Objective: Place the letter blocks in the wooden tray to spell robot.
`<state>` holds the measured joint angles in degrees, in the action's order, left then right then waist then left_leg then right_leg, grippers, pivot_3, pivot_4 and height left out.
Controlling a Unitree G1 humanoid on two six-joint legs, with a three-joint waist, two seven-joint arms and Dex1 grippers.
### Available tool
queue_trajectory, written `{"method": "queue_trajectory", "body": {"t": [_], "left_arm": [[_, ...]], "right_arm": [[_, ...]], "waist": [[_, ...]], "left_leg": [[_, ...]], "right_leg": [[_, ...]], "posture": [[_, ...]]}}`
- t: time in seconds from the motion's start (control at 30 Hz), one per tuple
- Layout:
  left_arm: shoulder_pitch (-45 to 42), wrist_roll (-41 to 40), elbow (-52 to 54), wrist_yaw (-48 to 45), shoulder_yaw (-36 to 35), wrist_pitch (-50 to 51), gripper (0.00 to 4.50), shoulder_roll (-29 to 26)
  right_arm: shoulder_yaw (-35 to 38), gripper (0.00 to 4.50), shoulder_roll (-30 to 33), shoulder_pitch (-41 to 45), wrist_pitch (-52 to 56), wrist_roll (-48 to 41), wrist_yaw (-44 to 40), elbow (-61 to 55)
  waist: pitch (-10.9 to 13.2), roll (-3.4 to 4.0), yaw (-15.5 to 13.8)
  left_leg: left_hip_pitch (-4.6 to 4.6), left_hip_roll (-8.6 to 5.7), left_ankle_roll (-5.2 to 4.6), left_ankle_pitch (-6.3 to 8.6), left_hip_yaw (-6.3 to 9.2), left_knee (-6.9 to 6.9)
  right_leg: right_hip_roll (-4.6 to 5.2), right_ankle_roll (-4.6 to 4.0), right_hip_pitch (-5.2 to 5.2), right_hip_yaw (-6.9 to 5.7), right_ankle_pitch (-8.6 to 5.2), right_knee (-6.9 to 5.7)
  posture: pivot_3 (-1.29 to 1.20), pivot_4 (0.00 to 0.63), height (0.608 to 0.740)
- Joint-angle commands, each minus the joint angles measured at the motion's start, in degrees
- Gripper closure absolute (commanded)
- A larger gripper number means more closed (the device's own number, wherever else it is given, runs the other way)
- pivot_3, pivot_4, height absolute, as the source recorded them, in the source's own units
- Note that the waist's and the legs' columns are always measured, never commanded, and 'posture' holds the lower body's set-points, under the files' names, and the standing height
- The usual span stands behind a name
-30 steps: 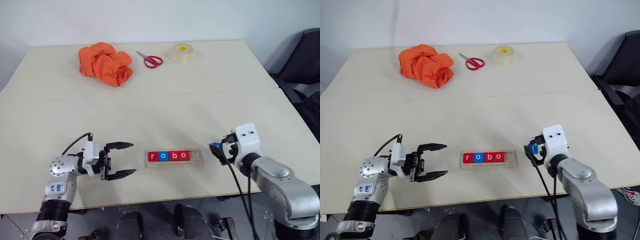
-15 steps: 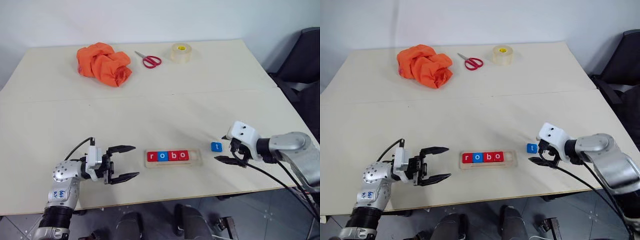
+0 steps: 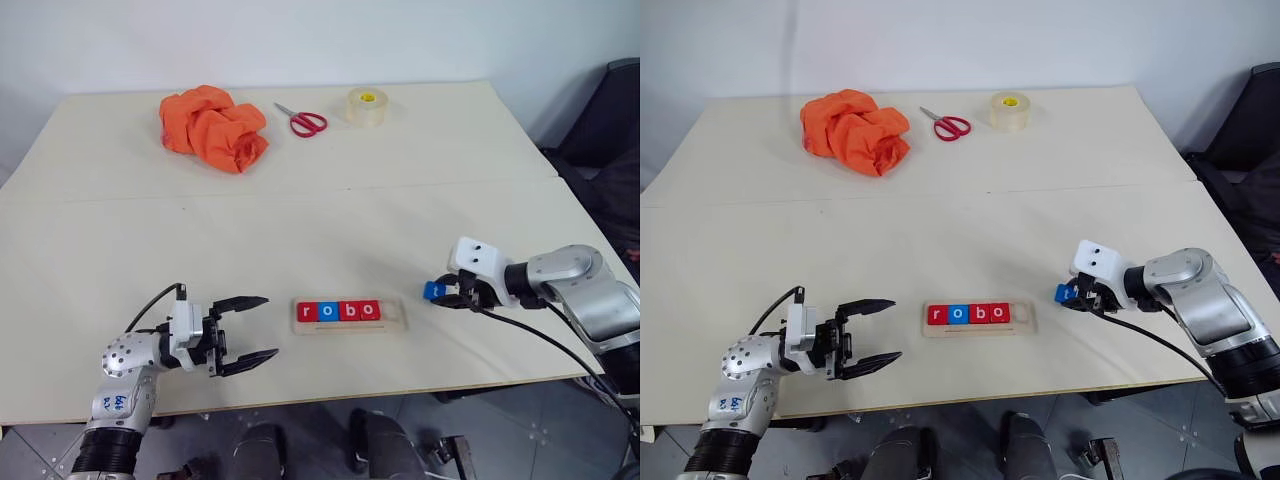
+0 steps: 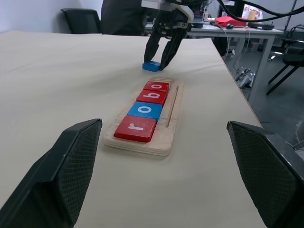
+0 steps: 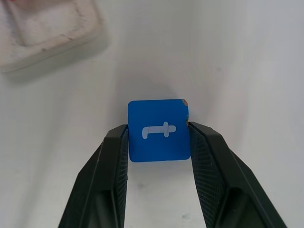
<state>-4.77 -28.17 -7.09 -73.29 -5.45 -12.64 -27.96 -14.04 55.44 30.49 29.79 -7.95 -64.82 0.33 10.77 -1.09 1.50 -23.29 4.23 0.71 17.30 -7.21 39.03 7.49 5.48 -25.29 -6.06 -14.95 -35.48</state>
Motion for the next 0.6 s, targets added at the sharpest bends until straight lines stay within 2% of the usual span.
{"method": "queue_trajectory", "body": {"t": [0.03,0.23,0.6], "left_arm": [[0.0,-0.4,1.5,-0.1,-0.4,-0.9,0.0,-0.3],[-1.2,0.0,0.6,0.1,0.3,-1.4,0.0,0.6],[1.0,0.1,2.5,1.5,0.3,-1.9,0.0,1.1]], "right_arm": [[1.5,3.04,-0.2,5.7,8.0,-3.6,-2.5,-8.6],[-3.6,3.04,-1.0,7.5,14.4,-3.5,-3.9,-15.9],[-9.9,3.04,-2.9,8.3,11.1,0.1,-4.8,-14.7]], "waist": [[0.0,0.03,0.1],[0.0,0.03,-0.2],[0.0,0.03,0.2]], "left_leg": [[-0.01,0.0,0.0,0.0,0.0,0.0],[-0.01,0.24,0.11,0.03,-0.01,-0.02],[-0.03,0.08,0.06,0.06,-0.04,-0.01]], "right_leg": [[0.0,0.0,-0.02,0.01,0.0,-0.02],[-0.18,-0.12,-0.09,-0.03,-0.06,-0.05],[-0.06,-0.11,-0.1,0.0,-0.06,-0.06]], "posture": [[0.0,0.15,0.74],[0.0,0.15,0.74],[0.0,0.15,0.74]]}}
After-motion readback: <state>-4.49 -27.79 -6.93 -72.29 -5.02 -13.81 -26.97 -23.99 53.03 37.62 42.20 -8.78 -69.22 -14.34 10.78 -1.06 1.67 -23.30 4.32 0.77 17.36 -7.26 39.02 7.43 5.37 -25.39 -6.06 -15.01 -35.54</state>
